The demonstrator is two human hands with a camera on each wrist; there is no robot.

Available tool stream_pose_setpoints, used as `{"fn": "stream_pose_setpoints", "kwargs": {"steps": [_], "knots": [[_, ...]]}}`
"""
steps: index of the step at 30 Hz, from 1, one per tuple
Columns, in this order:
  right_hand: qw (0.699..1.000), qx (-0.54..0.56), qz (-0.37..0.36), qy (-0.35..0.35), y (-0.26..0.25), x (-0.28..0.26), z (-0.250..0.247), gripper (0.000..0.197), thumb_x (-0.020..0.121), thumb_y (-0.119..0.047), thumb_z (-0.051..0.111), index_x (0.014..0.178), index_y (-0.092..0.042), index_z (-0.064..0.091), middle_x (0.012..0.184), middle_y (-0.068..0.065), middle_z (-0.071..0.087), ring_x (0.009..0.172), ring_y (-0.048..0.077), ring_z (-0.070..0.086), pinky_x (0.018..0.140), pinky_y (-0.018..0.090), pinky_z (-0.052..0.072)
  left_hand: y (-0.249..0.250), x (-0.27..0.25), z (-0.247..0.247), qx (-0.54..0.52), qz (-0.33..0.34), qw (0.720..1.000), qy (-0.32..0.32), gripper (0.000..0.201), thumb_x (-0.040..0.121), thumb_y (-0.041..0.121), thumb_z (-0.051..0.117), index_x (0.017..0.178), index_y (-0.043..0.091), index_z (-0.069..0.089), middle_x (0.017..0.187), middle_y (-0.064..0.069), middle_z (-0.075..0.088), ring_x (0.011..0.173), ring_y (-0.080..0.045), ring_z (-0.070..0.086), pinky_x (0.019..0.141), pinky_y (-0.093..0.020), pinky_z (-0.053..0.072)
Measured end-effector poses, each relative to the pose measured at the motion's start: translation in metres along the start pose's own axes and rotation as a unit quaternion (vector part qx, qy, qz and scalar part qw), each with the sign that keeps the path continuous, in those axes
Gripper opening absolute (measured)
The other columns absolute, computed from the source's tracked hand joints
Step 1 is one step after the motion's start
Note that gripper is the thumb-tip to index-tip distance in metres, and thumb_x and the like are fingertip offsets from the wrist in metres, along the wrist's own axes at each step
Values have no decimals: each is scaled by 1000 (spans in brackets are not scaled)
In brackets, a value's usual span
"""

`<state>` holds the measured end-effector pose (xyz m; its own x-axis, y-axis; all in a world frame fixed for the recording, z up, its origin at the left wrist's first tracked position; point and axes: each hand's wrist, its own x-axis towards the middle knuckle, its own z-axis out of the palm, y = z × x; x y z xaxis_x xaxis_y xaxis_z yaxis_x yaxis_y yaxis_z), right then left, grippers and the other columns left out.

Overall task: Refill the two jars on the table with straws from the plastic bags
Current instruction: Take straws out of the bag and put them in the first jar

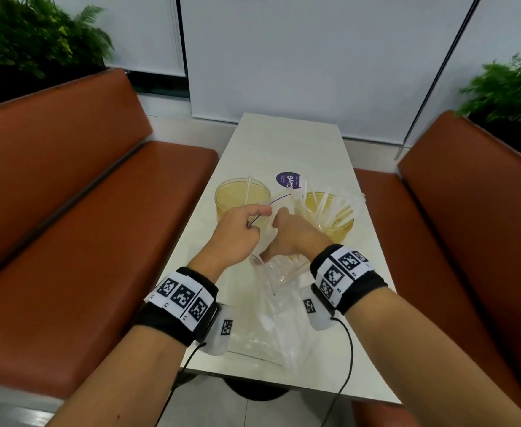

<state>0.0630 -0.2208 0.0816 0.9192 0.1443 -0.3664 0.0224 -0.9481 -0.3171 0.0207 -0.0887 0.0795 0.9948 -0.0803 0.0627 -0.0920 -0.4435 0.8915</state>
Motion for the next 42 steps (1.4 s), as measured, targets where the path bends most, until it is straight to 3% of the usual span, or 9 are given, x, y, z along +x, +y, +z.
{"fn": "stream_pose_setpoints", "kwargs": {"steps": [3, 7, 10, 12, 15, 24, 29, 38, 42], "knots": [[999, 51, 6, 9, 1, 3, 8, 99, 66, -38, 91, 141, -9, 35, 130, 6, 57, 117, 27, 59, 88, 35, 52, -4, -2, -1, 1, 0, 1000, -3, 57, 89, -15, 42, 133, 13, 64, 131, -18, 64, 124, -44, 46, 100, -43, 41], [999, -20, 2, -30, 3, 4, 10, 51, 80, -41, 80, 112, -11, 54, 93, 2, 60, 79, 20, 60, 66, 30, 48, -6, -5, -6, -7, -2, 1000, 12, 55, 90, -16, 41, 132, 12, 64, 135, -30, 55, 127, -47, 42, 103, -45, 38], [998, -48, -16, -40, 6, 5, 14, 43, 90, -39, 67, 120, -11, 54, 114, 7, 61, 101, 27, 61, 82, 34, 52, -7, -6, -10, -17, -4, 1000, 15, 54, 91, -14, 41, 132, 12, 64, 135, -33, 52, 123, -49, 47, 99, -45, 42], [997, -56, -30, -33, 7, 4, 14, 49, 96, -38, 60, 134, -10, 50, 131, 10, 58, 117, 29, 57, 92, 36, 49, -11, -5, -9, -28, -5, 999, 19, 53, 92, -12, 43, 134, 13, 63, 131, -32, 56, 96, -31, 68, 80, -33, 54], [999, -20, -40, -11, 6, 3, 7, 51, 102, -34, 52, 143, -6, 42, 140, 14, 54, 125, 32, 54, 94, 35, 43, -20, -1, -5, -41, -4, 999, 27, 50, 91, -4, 52, 134, 18, 62, 93, -8, 67, 54, -4, 44, 51, -7, 39], [991, 52, -96, 71, -11, -19, -42, 39, 104, -28, 51, 137, -7, 46, 121, 10, 59, 90, 22, 61, 65, 26, 47, -22, -6, 6, -63, -24, 998, 0, 73, 72, 38, 88, 134, 28, 51, 113, 14, 51, 98, -5, 53, 72, -13, 39], [977, 140, -139, 78, -29, -34, -63, 34, 103, -24, 53, 131, -6, 50, 125, 13, 61, 98, 29, 70, 84, 44, 61, -16, -5, 19, -156, -9, 988, 12, 65, 57, 42, 96, 112, 38, 61, 115, 14, 67, 104, 1, 63, 79, -16, 49], [968, 140, -182, 103, -31, -42, -60, 39, 92, -36, 68, 119, -9, 60, 116, 7, 65, 103, 27, 66, 85, 47, 60, -28, 5, 41, -220, -50, 971, 81, 13, 86, 21, 77, 97, 13, 72, 75, 1, 68, 68, -13, 65, 59, -25, 49], [914, 127, -244, 298, -32, -39, -67, 43, 88, -60, 64, 109, -22, 63, 101, -9, 69, 91, 12, 66, 80, 33, 55, -30, 9, 43, -180, -52, 979, 85, 12, 90, 22, 72, 91, 11, 67, 70, 1, 61, 62, -14, 58, 56, -26, 46]]}}
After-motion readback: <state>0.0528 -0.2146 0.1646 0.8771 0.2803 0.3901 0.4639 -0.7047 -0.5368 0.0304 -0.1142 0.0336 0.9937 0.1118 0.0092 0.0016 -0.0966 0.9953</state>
